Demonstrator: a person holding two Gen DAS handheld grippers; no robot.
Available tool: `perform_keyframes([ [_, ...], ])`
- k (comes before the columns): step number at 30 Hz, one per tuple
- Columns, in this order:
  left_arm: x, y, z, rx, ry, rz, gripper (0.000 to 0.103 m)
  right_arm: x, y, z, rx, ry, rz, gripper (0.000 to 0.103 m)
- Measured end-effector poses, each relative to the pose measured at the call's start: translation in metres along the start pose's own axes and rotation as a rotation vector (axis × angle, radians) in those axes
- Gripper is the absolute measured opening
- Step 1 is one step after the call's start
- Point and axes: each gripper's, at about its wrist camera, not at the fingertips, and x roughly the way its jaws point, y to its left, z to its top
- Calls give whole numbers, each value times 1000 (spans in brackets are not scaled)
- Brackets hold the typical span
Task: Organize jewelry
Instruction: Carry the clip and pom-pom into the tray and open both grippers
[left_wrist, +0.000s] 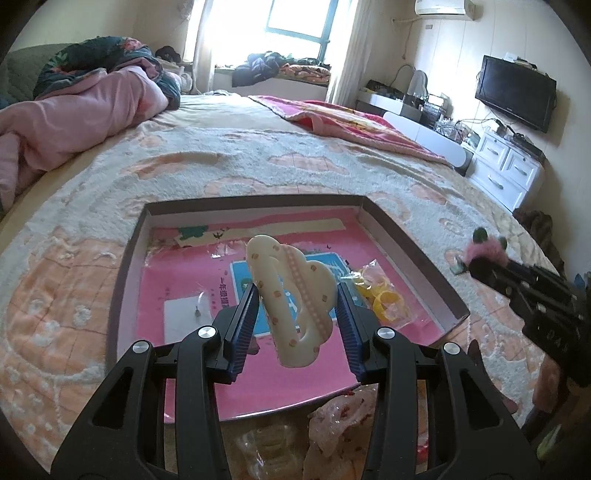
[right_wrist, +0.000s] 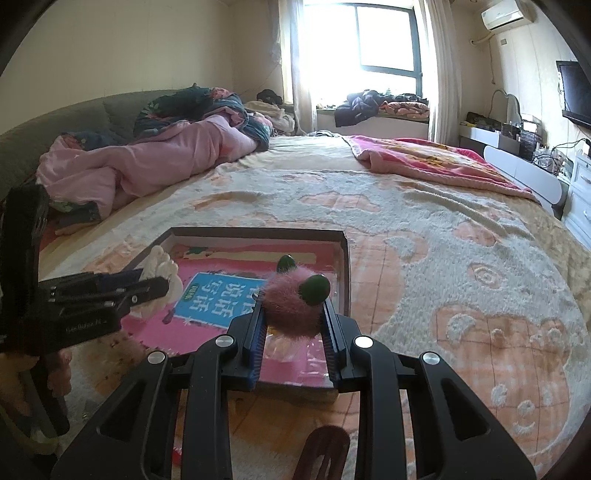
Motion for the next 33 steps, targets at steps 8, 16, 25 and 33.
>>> perform_keyframes([
  [8, 11, 1, -2, 4, 20, -9, 34, 22, -2, 4, -8, 37, -15, 26],
  [16, 22, 4, -6, -2, 51, -14, 34, 46, -1, 6, -5, 107, -2, 26],
  [25, 29, 7, -7, -13, 72, -11, 34, 57, -4, 1, 14, 162, -8, 27],
  [33, 29, 9, -9, -15, 76, -12, 34, 58, -7, -1, 29, 173, -10, 29],
])
